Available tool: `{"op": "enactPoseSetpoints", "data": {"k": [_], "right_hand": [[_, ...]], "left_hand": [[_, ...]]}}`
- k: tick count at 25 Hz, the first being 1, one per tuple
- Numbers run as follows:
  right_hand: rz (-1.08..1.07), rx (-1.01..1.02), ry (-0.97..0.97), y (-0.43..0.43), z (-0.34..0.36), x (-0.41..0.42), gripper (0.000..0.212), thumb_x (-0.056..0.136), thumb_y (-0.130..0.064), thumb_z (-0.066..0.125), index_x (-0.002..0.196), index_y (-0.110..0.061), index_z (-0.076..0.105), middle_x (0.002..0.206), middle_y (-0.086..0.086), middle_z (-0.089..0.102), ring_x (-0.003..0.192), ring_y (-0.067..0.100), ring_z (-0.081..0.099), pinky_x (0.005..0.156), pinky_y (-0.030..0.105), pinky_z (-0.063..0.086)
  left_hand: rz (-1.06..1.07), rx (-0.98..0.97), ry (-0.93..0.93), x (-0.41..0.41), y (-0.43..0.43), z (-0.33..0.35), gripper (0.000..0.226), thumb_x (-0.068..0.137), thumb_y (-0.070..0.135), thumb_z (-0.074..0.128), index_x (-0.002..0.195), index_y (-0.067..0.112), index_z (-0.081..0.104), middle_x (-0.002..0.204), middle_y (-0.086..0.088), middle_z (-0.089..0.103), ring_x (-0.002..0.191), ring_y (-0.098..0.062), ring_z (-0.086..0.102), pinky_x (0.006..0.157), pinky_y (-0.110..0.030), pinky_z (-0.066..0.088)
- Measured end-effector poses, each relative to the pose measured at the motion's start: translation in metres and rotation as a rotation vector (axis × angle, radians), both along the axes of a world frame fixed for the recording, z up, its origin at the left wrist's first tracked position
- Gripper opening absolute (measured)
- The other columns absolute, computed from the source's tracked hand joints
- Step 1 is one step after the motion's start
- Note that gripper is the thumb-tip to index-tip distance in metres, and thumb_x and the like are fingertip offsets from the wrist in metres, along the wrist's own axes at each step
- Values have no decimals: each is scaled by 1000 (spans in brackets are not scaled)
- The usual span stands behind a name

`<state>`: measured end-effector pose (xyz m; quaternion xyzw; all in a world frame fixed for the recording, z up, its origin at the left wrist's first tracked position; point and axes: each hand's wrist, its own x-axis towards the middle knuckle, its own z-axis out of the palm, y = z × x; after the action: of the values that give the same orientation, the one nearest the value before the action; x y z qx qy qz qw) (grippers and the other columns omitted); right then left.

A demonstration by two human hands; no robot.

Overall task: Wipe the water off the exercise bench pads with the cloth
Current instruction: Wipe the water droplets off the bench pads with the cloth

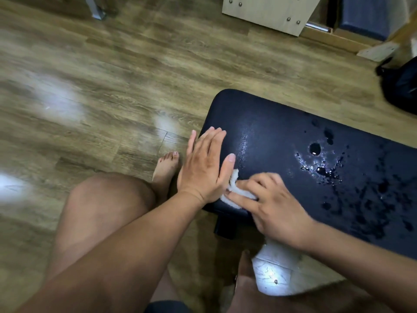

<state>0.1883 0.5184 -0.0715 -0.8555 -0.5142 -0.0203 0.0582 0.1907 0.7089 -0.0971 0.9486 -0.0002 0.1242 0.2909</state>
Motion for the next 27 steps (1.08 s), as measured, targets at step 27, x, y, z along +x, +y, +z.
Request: {"op": "enactPoseSetpoints", "data": {"k": [27], "right_hand": [[-905,287,111,-37,31,-82,64,85,-5,48,146,-22,38,146,15,39,132,35,35,106,55,35]], "left_hand": [[-265,494,353,-77,-33,43,52,95,39,43,143,21,37,163,-8,11,150,-30,-4,119,-54,2]]}}
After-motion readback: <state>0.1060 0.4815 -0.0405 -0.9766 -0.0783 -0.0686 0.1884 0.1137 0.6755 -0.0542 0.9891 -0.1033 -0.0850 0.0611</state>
